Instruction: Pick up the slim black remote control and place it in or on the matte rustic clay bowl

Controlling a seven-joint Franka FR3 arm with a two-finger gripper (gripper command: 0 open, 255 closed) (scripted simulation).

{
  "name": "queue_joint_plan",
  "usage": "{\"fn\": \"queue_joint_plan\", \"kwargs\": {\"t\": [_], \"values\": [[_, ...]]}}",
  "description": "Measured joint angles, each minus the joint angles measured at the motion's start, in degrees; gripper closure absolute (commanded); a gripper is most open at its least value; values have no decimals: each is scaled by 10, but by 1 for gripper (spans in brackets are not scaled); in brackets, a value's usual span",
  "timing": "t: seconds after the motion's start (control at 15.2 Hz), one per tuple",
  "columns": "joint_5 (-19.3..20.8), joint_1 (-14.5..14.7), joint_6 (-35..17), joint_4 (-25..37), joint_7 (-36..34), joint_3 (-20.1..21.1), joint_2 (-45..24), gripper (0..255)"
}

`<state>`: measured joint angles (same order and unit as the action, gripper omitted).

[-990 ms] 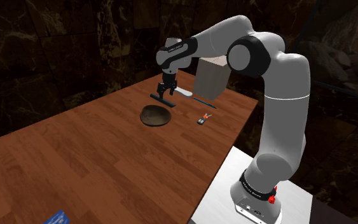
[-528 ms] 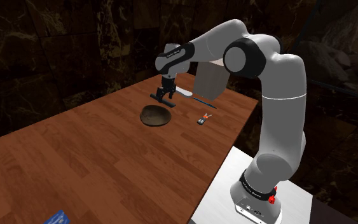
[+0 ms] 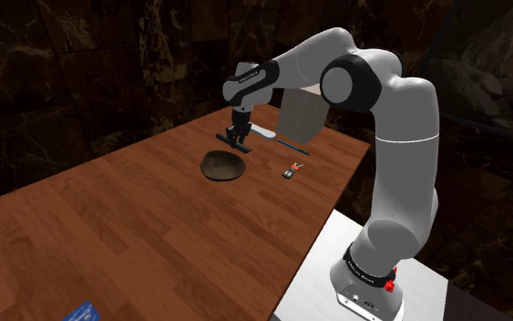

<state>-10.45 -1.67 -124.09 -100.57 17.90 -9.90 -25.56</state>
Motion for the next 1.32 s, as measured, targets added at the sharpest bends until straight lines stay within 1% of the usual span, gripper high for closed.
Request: {"fn": "queue_joint_plan", "kwargs": {"t": [0.53, 1.32], "values": [[0, 1, 3, 0, -1, 1, 2, 255], [12, 2, 75, 36, -11, -5, 38, 255]]}}
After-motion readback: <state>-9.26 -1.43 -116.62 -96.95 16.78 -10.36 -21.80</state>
